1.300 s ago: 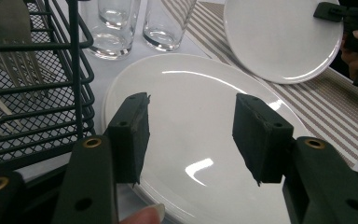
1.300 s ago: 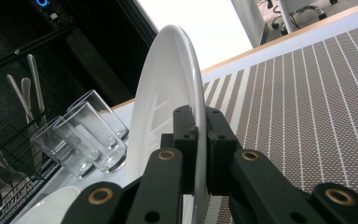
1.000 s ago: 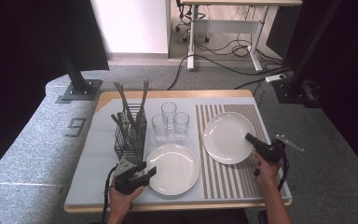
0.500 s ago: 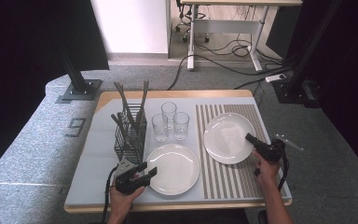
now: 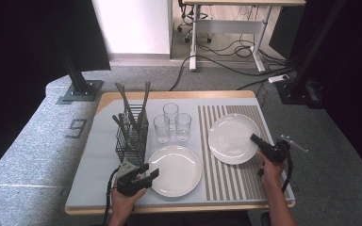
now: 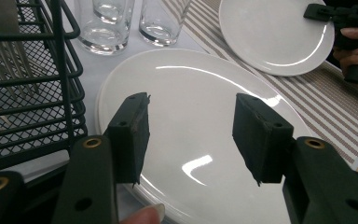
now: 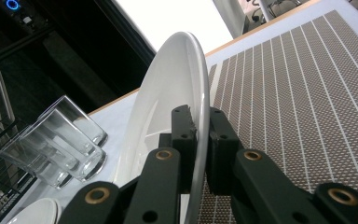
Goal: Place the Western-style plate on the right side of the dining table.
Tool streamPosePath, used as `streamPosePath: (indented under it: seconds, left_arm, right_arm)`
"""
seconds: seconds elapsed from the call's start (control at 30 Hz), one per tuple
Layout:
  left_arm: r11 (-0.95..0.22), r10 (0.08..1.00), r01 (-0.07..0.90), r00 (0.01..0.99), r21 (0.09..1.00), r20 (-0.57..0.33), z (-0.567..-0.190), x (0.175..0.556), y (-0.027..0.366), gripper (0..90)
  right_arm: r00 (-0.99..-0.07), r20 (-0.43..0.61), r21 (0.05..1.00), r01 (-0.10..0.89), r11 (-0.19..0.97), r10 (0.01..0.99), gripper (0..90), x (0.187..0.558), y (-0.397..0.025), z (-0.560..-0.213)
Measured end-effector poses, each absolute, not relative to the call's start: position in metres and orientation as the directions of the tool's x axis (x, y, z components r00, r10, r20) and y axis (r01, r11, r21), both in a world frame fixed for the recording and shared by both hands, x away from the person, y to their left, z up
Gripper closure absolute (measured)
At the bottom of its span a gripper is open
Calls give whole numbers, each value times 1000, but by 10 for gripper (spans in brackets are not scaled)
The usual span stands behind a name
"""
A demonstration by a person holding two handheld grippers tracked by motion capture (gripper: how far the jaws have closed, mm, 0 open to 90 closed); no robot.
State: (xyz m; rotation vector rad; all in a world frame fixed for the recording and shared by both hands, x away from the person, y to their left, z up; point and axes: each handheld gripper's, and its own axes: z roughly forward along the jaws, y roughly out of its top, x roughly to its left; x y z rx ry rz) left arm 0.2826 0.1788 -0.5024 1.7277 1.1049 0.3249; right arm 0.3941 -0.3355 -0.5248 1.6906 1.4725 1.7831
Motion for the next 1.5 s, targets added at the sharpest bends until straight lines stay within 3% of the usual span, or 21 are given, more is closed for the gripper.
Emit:
streamPosePath:
  seconds: [1.5]
  left_arm:
    - [-62,796,516,542,854,-270,-501,281,182,461]
  right_arm:
    - [-192,554,779,464,-422,810,801,405,-334,-536]
